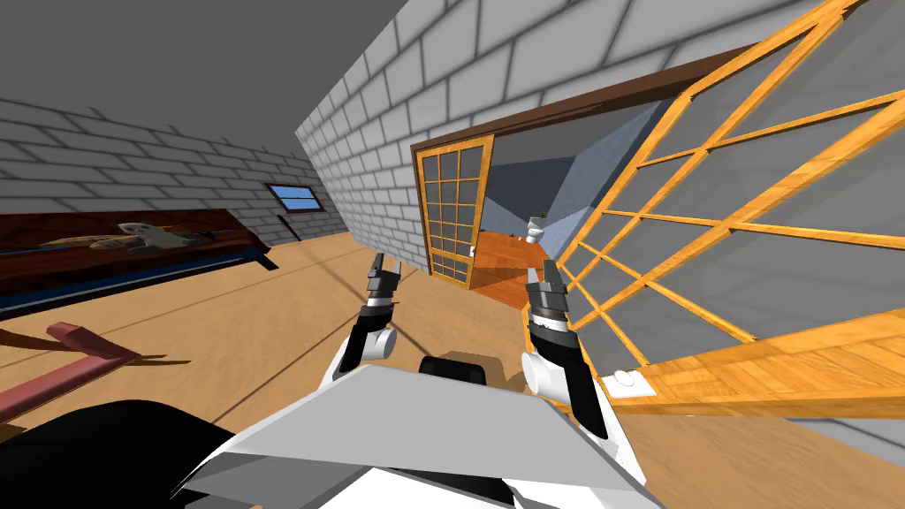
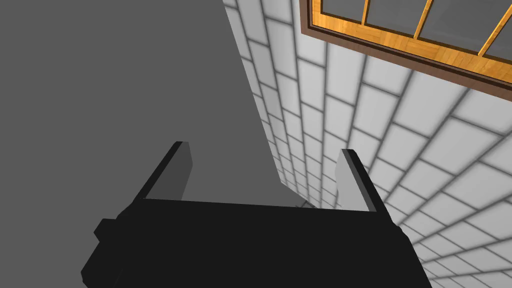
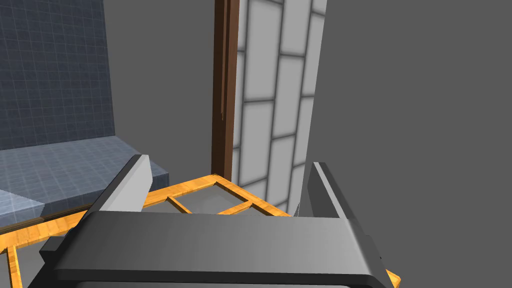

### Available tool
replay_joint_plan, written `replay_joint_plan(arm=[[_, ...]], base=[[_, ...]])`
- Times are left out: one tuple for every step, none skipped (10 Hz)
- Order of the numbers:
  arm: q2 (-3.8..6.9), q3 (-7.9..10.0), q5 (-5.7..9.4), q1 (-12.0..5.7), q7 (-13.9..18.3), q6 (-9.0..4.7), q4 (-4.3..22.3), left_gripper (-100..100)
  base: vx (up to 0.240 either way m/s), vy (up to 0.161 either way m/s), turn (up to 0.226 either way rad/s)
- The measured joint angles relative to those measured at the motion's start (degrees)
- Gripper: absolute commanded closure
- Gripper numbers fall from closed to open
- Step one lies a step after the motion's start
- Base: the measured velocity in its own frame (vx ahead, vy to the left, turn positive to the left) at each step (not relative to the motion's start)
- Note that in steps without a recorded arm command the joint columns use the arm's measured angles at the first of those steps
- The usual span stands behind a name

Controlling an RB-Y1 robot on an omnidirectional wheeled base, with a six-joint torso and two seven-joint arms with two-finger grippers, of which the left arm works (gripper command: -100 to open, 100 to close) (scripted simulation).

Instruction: Pull the door open

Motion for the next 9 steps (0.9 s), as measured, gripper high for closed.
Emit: replay_joint_plan(arm=[[0.58,0.33,-0.2,-0.26,-0.88,-0.22,1.03,-100],[1.0,0.63,-0.4,-0.63,-1.91,-0.47,2.05,-100],[1.19,0.64,-0.73,-0.89,-3.0,-0.81,3.09,-100],[1.6,0.97,-0.98,-1.43,-4.16,-1.13,4.4,-100],[2.26,1.45,-1.14,-1.59,-5.34,-1.66,5.76,-100],[2.45,1.48,-1.46,-1.62,-6.5,-2.15,6.72,-100],[2.83,1.71,-1.75,-1.73,-7.8,-2.89,8.23,-100],[3.23,2.06,-1.96,-2.03,-8.96,-3.33,9.39,-100],[3.51,2.33,-2.17,-2.32,-9.97,-3.53,10.32,-100]], base=[[0.134,-0.036,-0.047],[0.142,-0.053,-0.037],[0.12,-0.085,-0.073],[0.154,-0.078,-0.072],[0.137,-0.05,-0.062],[0.114,-0.032,-0.076],[0.102,-0.013,-0.071],[0.092,-0.024,-0.059],[0.076,-0.027,-0.048]])
